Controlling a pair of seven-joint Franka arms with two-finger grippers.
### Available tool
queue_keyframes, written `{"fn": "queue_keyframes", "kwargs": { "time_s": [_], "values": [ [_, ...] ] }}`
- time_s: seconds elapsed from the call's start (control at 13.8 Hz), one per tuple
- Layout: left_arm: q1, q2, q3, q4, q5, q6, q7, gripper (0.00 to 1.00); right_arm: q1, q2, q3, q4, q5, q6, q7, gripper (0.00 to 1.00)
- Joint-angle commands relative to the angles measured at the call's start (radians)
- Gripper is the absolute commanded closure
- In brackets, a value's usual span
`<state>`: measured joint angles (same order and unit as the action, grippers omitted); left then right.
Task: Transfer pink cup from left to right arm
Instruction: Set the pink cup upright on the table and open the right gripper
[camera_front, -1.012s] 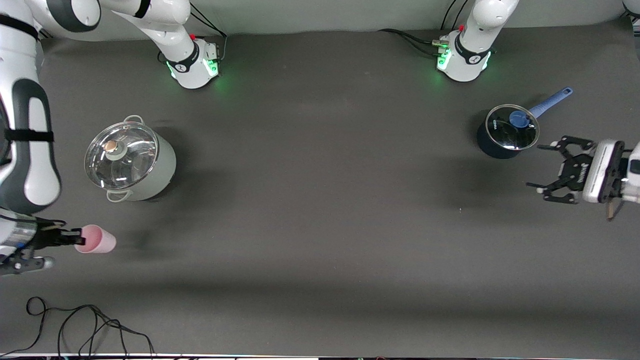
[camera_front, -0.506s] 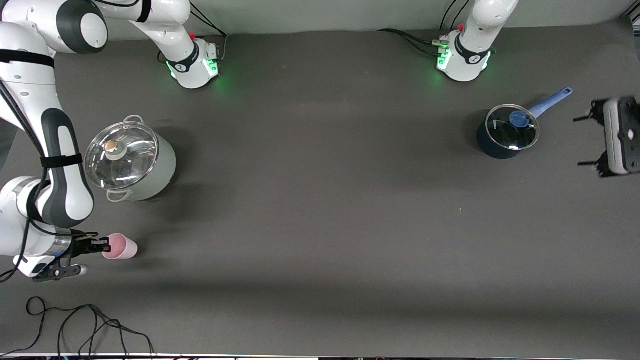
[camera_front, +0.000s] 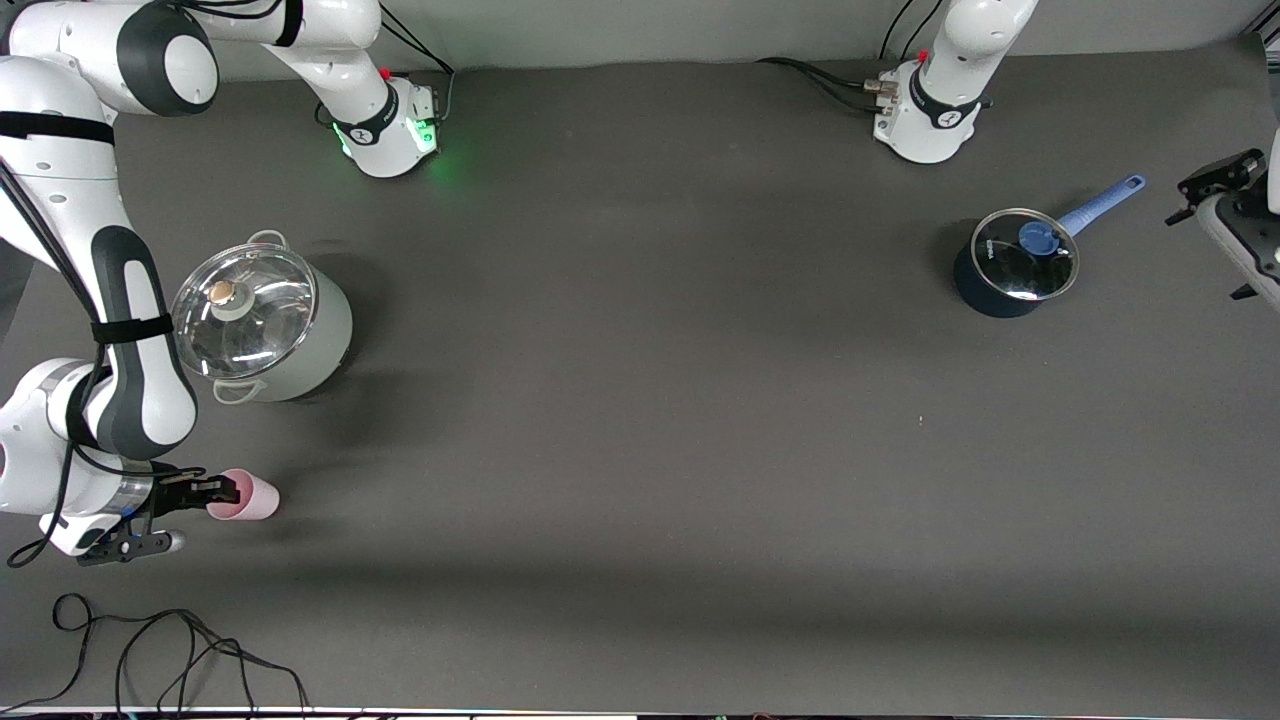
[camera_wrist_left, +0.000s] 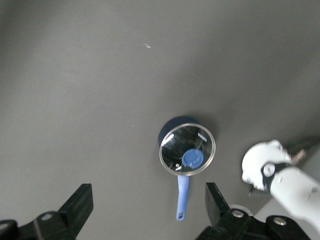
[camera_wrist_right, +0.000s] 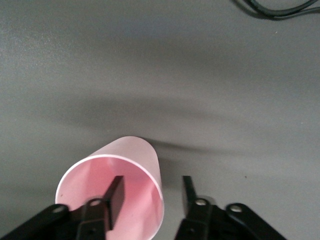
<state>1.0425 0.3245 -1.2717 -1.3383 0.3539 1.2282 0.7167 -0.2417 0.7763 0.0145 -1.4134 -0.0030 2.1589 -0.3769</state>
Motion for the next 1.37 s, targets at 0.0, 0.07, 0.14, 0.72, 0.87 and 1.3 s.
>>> {"fn": "queue_keyframes", "kwargs": {
  "time_s": [0.0,0.07,0.14,0.72,0.87,1.3],
  "values": [
    [-0.002,-0.033,0.015,-0.018,0.007,0.04,-0.198,0.0,-0.005,0.005,0.002,0.036,0.009,-0.013,-0.03,0.0],
    [-0.006,-0.033,0.014,-0.019,0.004,0.045,-0.263,0.0,-0.007,-0.006,0.002,0.036,0.008,-0.031,-0.03,0.0],
    [-0.006,-0.033,0.012,-0.021,-0.016,0.05,-0.343,0.0,-0.005,-0.027,0.002,0.037,0.008,-0.059,-0.03,0.0],
    [-0.024,-0.059,0.002,-0.101,-0.067,0.065,-0.548,0.0,0.001,-0.3,-0.008,0.136,0.009,-0.514,0.01,0.0],
    [-0.027,-0.053,0.003,-0.099,-0.061,0.056,-0.534,0.0,0.005,-0.38,-0.007,0.128,0.011,-0.572,0.134,0.0],
    [-0.019,-0.045,0.014,-0.093,-0.052,0.053,-0.523,0.0,0.065,-0.624,0.001,-0.085,0.032,-0.561,0.308,0.0]
  ]
}}
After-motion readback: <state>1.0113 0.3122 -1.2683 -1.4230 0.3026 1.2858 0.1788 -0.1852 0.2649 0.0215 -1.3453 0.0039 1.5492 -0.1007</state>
